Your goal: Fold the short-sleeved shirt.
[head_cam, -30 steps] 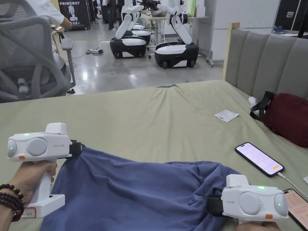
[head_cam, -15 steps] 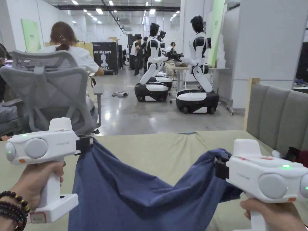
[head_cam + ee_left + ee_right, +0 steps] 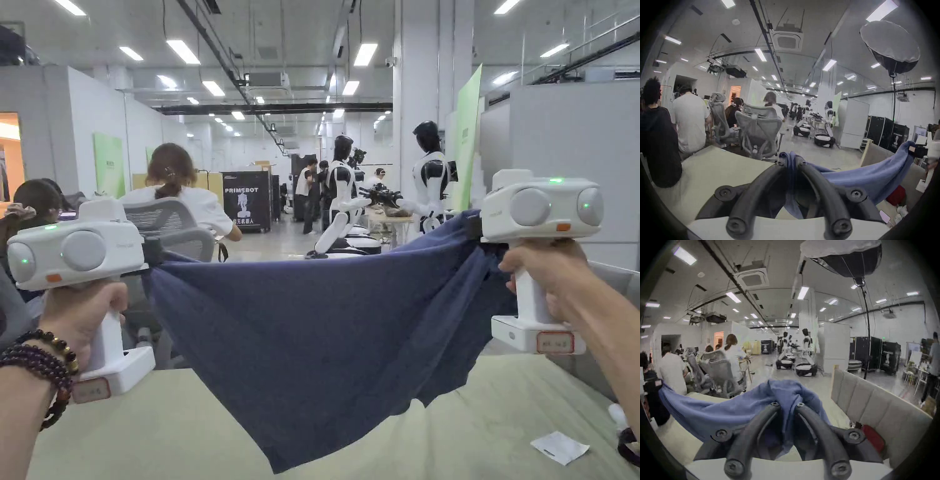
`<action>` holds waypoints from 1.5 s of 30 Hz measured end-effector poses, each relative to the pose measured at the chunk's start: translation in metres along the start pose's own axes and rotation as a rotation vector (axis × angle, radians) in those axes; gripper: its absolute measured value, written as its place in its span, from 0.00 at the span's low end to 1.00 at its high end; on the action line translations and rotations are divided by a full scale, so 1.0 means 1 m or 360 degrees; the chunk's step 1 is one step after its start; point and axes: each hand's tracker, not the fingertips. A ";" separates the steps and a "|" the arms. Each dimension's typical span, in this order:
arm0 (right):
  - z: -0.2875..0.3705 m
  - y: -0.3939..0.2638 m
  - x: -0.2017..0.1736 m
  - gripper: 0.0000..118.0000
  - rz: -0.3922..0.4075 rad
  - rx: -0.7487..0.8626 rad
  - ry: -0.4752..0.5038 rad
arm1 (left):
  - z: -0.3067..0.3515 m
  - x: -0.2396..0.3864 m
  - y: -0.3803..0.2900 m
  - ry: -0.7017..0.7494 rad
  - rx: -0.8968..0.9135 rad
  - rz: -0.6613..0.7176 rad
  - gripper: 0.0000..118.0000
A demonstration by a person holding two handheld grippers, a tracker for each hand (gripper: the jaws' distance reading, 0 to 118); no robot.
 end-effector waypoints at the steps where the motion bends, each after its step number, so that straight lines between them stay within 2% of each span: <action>1: -0.002 0.000 0.002 0.08 -0.0027 0.0008 0.0002 | 0.001 0.004 -0.001 0.0002 0.0020 -0.0012 0.05; 4: -0.004 -0.012 0.003 0.08 -0.0080 0.0011 0.0004 | -0.001 0.014 -0.010 -0.0010 0.0060 -0.0062 0.05; 10: -0.023 -0.092 0.004 0.08 -0.0057 -0.0125 0.0015 | -0.021 0.023 -0.075 -0.0031 -0.0075 -0.0161 0.05; 16: -0.049 -0.201 0.012 0.08 -0.0098 -0.0425 0.0062 | -0.032 0.011 -0.166 -0.0049 -0.0366 -0.0129 0.05; 18: -0.039 -0.220 0.014 0.08 -0.0106 -0.0463 0.0062 | -0.023 0.006 -0.184 -0.0053 -0.0373 -0.0124 0.05; 20: -0.028 -0.237 0.023 0.08 -0.0104 -0.0420 0.0086 | -0.001 -0.003 -0.202 -0.0168 -0.0380 -0.0083 0.05; 23: 0.031 -0.270 0.018 0.08 0.0049 -0.0363 0.0104 | 0.051 -0.008 -0.231 -0.0134 -0.0400 -0.0149 0.05; 27: 0.105 -0.323 0.016 0.08 0.0066 -0.0421 0.0123 | 0.130 -0.011 -0.273 -0.0138 -0.0483 -0.0099 0.05; 29: 0.133 -0.347 0.020 0.08 0.0059 -0.0520 0.0149 | 0.164 -0.010 -0.298 -0.0133 -0.0584 -0.0169 0.05; 31: 0.158 -0.370 0.016 0.08 0.0093 -0.0624 0.0140 | 0.191 -0.008 -0.324 -0.0100 -0.0728 -0.0111 0.05; 35: 0.167 -0.412 0.014 0.09 0.0255 -0.0942 0.0131 | 0.202 -0.014 -0.370 -0.0067 -0.1063 -0.0058 0.05; 37: 0.157 -0.430 0.017 0.09 0.0255 -0.1054 0.0115 | 0.191 -0.019 -0.390 -0.0033 -0.1163 -0.0162 0.05; 39: 0.149 -0.439 0.017 0.10 0.0281 -0.1135 0.0112 | 0.183 -0.019 -0.400 -0.0036 -0.1237 -0.0180 0.06; 41: 0.142 -0.441 0.016 0.11 0.0267 -0.1119 0.0111 | 0.177 -0.019 -0.398 -0.0030 -0.1194 -0.0164 0.06; 42: 0.142 -0.439 0.016 0.18 0.0268 -0.1116 0.0109 | 0.174 -0.019 -0.395 -0.0026 -0.1200 -0.0168 0.08; 43: 0.143 -0.436 0.017 0.29 0.0263 -0.1115 0.0103 | 0.173 -0.021 -0.392 -0.0023 -0.1204 -0.0167 0.16; 44: 0.146 -0.432 0.017 0.48 0.0243 -0.1094 0.0081 | 0.173 -0.022 -0.388 -0.0019 -0.1196 -0.0166 0.34; 45: 0.151 -0.428 0.018 0.77 0.0219 -0.1038 0.0063 | 0.179 -0.022 -0.383 -0.0003 -0.1161 -0.0181 0.68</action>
